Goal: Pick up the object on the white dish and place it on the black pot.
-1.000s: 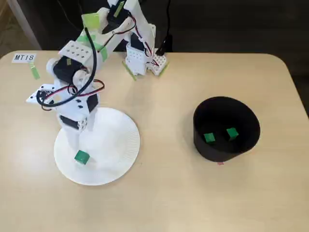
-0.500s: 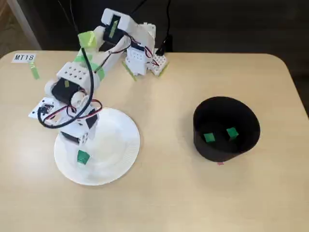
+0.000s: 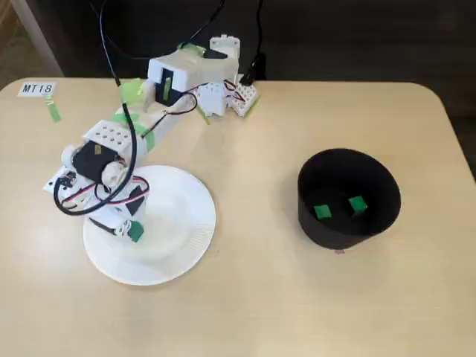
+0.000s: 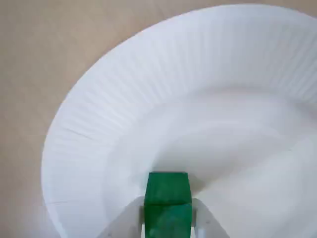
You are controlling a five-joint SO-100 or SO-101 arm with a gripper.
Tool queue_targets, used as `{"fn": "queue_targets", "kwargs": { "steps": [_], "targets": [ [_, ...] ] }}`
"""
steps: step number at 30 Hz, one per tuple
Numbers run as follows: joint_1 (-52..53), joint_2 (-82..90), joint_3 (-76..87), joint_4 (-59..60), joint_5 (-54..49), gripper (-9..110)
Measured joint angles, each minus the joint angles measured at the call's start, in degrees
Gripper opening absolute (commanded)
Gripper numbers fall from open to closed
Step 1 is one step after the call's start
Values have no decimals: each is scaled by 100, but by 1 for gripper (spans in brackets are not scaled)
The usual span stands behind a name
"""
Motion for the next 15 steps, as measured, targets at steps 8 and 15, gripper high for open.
{"fn": "queue_targets", "kwargs": {
  "steps": [8, 15],
  "targets": [
    [0, 53, -9, 0, -9, 0],
    [-211, 1371, -70, 62, -352, 0]
  ]
}}
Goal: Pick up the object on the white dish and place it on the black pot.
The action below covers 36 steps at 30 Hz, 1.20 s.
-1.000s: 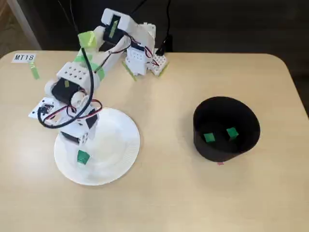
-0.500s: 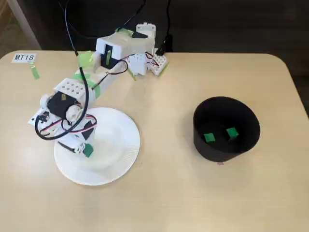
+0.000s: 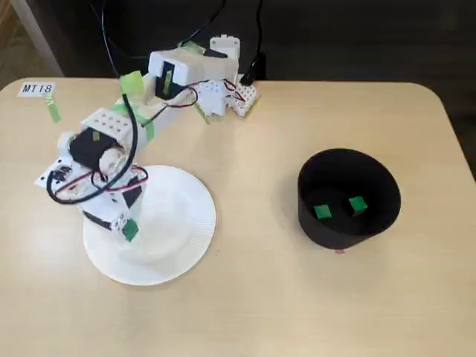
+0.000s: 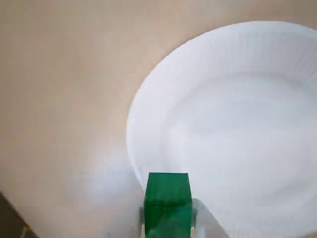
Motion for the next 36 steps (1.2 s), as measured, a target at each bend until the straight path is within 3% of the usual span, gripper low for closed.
{"fn": "queue_targets", "kwargs": {
  "steps": [8, 15, 23, 36],
  "targets": [
    [-1169, 2707, 1134, 9, -123, 0],
    [-3155, 4324, 2566, 9, 387, 0],
    [-5150, 4298, 2646, 9, 615, 0],
    [-5818, 2382, 2654, -185, 352, 0]
  ]
}}
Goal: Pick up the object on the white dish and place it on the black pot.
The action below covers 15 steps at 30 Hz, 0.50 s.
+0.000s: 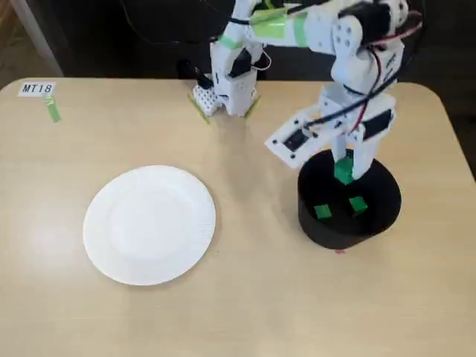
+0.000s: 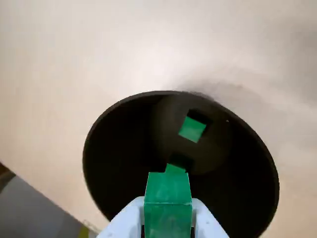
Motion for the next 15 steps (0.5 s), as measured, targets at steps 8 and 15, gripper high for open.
{"fn": "queue_targets", "kwargs": {
  "steps": [8, 15],
  "targets": [
    [-167, -185, 0, -202, -185, 0],
    [-378, 35, 18, -316, -167, 0]
  ]
}}
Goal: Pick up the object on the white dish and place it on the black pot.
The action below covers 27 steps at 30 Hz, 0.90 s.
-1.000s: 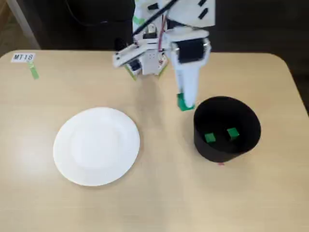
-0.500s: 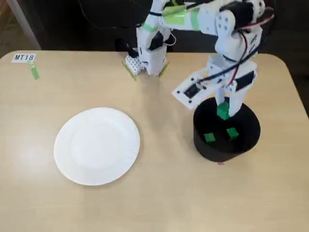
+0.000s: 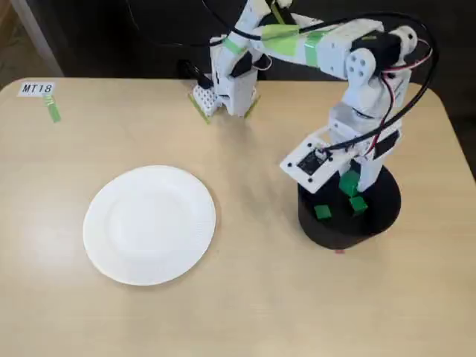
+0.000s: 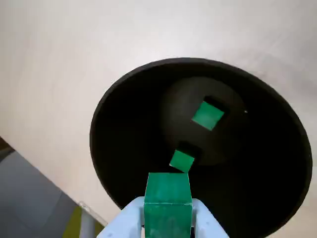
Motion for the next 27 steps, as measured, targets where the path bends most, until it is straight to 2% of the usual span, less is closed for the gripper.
{"fn": "queue_targets", "kwargs": {
  "steps": [23, 27],
  "targets": [
    [105, 352, 167, 132, -114, 0],
    [114, 879, 809, -220, -105, 0]
  ]
}}
